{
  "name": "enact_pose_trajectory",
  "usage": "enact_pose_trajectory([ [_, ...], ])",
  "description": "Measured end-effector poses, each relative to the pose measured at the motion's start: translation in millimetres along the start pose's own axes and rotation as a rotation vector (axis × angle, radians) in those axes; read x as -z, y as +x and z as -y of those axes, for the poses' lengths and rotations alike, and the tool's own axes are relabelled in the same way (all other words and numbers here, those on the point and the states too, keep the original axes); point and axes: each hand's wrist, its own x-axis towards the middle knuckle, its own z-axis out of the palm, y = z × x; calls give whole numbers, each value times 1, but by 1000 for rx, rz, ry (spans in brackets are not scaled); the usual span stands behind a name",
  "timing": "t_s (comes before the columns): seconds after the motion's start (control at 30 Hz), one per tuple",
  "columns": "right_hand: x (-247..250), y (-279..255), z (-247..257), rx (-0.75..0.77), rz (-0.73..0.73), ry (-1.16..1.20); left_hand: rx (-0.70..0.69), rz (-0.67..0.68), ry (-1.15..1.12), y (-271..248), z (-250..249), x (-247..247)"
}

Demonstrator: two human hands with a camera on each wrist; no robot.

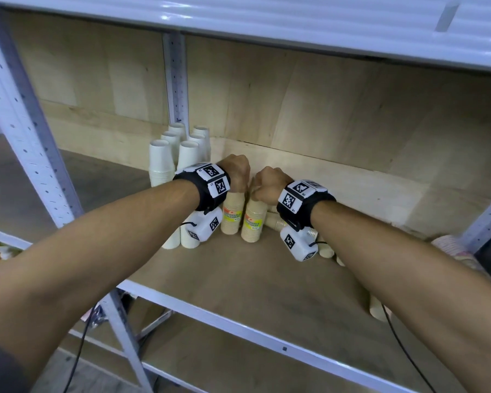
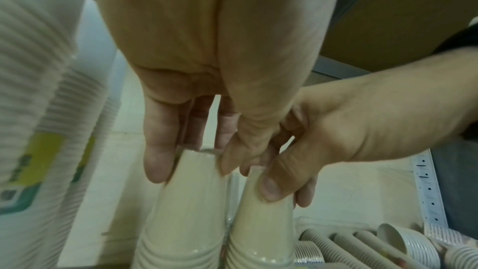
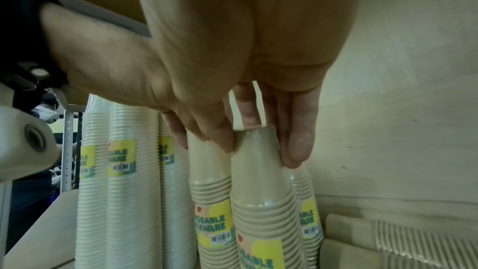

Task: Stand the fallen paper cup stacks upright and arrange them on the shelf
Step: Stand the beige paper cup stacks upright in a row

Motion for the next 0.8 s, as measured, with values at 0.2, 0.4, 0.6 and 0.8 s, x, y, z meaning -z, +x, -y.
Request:
enact_pose_trajectory([
  [0.2, -9, 7, 7, 18, -11, 10, 99, 2, -47, 0, 4, -6],
  [0.4, -14, 12, 9, 32, -14, 34, 72, -17, 13, -4, 6, -11],
  [0.6, -15, 14, 9, 56, -36, 39, 40, -37, 25, -3, 10, -15],
  [0.8, -16, 15, 2, 72, -60, 66, 61, -66, -25, 7, 14, -22],
])
